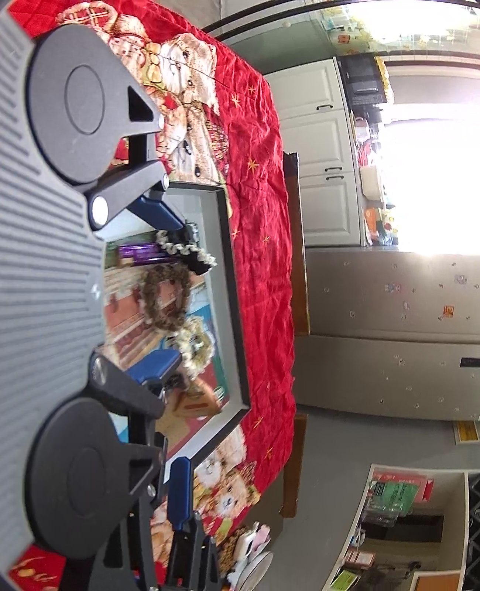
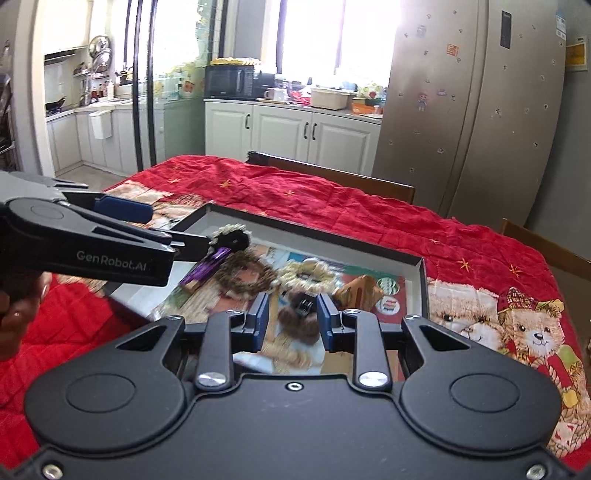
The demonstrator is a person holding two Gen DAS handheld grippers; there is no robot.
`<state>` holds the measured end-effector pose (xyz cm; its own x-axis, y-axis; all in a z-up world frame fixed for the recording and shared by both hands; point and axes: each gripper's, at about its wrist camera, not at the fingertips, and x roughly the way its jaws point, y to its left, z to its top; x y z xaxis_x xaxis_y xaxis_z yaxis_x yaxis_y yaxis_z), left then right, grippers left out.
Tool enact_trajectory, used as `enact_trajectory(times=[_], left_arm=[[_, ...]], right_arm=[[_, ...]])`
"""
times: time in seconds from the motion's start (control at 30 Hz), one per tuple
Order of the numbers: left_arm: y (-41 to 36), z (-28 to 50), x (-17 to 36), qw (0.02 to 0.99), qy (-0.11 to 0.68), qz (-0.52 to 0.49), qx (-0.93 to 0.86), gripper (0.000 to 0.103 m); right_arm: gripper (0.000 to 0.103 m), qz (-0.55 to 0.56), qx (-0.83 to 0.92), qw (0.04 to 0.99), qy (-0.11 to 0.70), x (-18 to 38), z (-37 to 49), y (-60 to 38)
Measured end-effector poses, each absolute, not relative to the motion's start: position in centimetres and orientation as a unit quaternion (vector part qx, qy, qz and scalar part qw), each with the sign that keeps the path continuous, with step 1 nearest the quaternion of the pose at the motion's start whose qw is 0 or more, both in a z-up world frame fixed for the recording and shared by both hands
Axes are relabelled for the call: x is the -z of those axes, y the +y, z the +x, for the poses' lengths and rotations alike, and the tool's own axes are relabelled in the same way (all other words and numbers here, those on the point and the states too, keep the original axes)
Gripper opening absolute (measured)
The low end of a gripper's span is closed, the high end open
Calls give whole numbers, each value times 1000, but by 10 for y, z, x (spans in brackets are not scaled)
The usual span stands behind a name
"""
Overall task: Organize objects
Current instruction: 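Move both open tools back from the box to the remaining items, then grasp the gold triangular chocolate package with the left tool while the right tool grasps the brown pompom clip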
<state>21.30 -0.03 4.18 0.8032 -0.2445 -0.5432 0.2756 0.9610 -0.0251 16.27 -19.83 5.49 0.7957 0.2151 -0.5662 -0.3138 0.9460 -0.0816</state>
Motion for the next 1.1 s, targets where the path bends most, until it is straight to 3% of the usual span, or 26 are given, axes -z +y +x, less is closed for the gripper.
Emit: enact_trajectory(times=[0.17,0.27,0.7,0.97,1.1], left_arm=[[8,190,-32,943,295,24,150,82],[12,178,-25,938,305,27,161,84],[29,146,-5,927,335,12,169,84],[28,136,1,920,347,3,180,85],[25,132,6,916,354,5,190,85]], right_arm=[[27,-79,-165,940,289,-53,136,-200],[39,-84,-181,938,284,-51,119,-197],[57,-132,-245,917,286,-15,76,-175],[56,-193,-253,902,293,5,75,-153],[47,-191,-254,897,308,15,81,-153]])
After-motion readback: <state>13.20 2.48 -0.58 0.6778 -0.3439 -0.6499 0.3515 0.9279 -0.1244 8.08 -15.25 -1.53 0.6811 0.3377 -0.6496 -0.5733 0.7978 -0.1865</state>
